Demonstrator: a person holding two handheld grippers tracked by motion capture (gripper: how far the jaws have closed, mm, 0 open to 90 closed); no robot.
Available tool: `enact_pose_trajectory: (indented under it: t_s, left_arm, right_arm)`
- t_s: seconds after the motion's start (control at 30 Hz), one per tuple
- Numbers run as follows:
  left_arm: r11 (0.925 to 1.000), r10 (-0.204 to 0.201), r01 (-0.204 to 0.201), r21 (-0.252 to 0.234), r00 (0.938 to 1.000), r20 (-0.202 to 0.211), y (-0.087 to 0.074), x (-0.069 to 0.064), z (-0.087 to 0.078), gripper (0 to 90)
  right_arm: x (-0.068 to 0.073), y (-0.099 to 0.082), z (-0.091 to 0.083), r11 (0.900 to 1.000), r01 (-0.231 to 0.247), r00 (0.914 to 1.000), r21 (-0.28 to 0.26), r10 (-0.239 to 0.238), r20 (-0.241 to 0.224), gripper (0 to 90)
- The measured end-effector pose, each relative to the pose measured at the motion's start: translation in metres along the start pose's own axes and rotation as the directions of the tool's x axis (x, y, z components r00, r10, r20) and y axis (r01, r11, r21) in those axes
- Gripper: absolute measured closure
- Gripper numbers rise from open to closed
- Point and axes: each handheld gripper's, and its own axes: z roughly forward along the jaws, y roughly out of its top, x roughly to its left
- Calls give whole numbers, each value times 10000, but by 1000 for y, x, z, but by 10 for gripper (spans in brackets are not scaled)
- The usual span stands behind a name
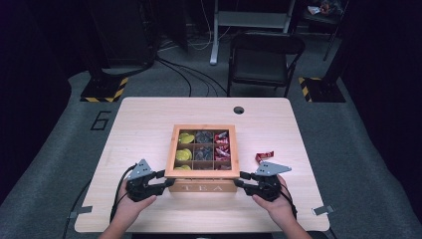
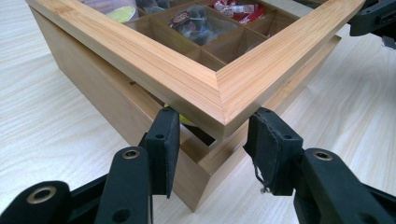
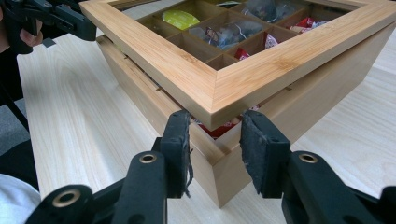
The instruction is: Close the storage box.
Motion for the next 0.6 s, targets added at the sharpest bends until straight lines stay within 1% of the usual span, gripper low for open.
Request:
enact_pose_trajectory:
  t_s: [0.03,0.07,0.1,0.17,0.3,0.47,0.53,0.57,0.6]
  left_arm:
    - [10000,-14,14,44,10000,40,0,0,0,545]
    - [10000,80,-80,26,10000,-14,-1,0,0,545]
    - [10000,-6,6,37,10000,52,-1,0,-1,545]
    - [10000,3,-3,-31,10000,-12,-2,0,0,545]
    - [10000,-26,26,-9,10000,-42,-2,-1,-1,545]
    - [9999,-33,34,107,10000,-38,-2,-1,-3,545]
    - [9999,-58,59,113,10000,-45,-2,-2,-3,544]
    - [9998,-182,182,84,9998,-48,-2,-3,-3,543]
    - [9998,-173,173,111,9998,-23,-2,-3,-4,543]
  right_arm:
    - [0,0,0,10000,9,10000,-3,-9,9,623]
    - [0,-1,1,10000,5,10000,12,-5,17,623]
    - [0,-1,1,10000,-20,10000,35,20,34,623]
    - [0,-1,1,10000,-16,10000,48,16,-3,623]
    - [0,-2,1,10000,14,10000,43,-14,-3,621]
    - [0,-2,1,10000,-52,10000,50,53,-42,616]
    - [0,-2,1,10000,-34,10000,69,35,-53,616]
    - [0,-2,1,9999,-59,10000,87,59,-47,616]
    - [0,-2,1,9999,-77,10000,96,78,-47,615]
